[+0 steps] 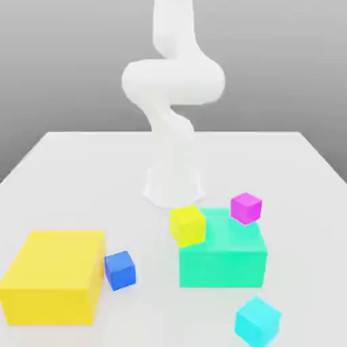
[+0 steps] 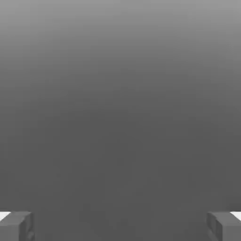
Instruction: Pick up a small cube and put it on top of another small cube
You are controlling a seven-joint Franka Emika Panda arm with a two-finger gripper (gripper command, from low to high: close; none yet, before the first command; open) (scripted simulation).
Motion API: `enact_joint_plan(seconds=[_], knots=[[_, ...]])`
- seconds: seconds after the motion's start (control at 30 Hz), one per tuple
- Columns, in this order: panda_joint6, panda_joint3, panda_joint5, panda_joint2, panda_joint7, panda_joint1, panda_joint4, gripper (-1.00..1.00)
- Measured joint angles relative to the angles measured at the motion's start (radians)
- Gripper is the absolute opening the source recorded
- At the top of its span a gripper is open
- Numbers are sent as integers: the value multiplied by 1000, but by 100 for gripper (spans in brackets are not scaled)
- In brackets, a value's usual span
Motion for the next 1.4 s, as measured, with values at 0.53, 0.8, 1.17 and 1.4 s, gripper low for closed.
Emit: enact_joint_plan(seconds=[0.53,0.8,1.17,1.4], knots=[[221,29,21,586,-255,142,-78,0],[330,59,-17,876,-347,195,-117,0],[494,46,-62,1127,-350,223,-98,-100],[402,58,-47,1014,-362,215,-120,-100]])
